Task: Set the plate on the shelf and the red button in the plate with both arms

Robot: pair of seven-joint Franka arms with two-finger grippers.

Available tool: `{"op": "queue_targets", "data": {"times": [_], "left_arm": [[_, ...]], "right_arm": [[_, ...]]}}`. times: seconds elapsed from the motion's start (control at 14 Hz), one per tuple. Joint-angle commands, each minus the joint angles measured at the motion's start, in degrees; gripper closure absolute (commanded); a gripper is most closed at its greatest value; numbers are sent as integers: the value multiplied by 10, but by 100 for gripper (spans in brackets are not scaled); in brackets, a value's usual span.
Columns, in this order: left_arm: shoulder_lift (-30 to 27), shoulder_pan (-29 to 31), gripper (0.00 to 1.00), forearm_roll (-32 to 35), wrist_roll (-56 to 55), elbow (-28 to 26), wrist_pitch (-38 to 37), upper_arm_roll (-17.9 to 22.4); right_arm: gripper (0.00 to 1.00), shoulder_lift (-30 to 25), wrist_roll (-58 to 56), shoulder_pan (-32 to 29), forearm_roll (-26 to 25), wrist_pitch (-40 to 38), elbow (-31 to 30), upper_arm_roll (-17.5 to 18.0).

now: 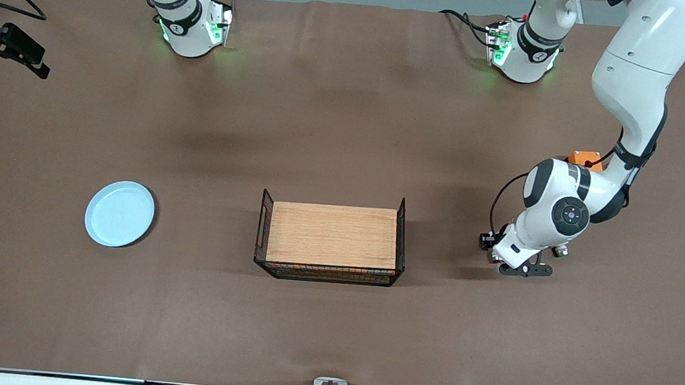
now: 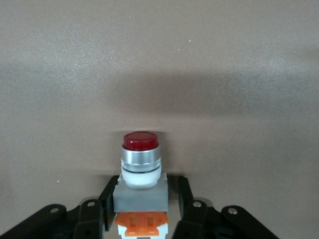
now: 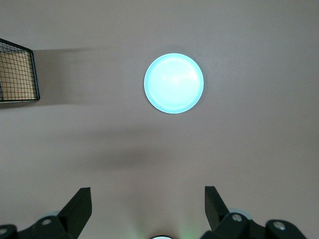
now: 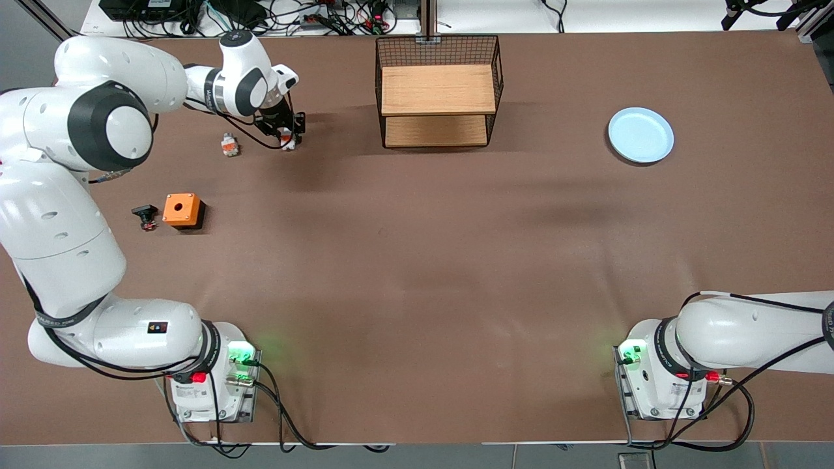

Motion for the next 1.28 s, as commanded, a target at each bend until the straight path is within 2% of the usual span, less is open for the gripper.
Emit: {"op": "queue_targets", "data": {"times": [0.0,0.21,0.57,1.21], "left_arm": [[-3,-2,65,14,-9,-6,9,2],[-14,-1,68,14,-9,-2,5,1],[-60,2,68,14,-26,12,-23,1],[-108,2,68,3,-34,135,-240,-1]], "right_arm": [[0,-15,-5,3,2,3,-9,-2],[0,-15,-5,3,2,2,-9,-2],[0,-15,-5,3,2,0,-9,-2],[0,-15,-5,3,2,-2,-10,-2]]}}
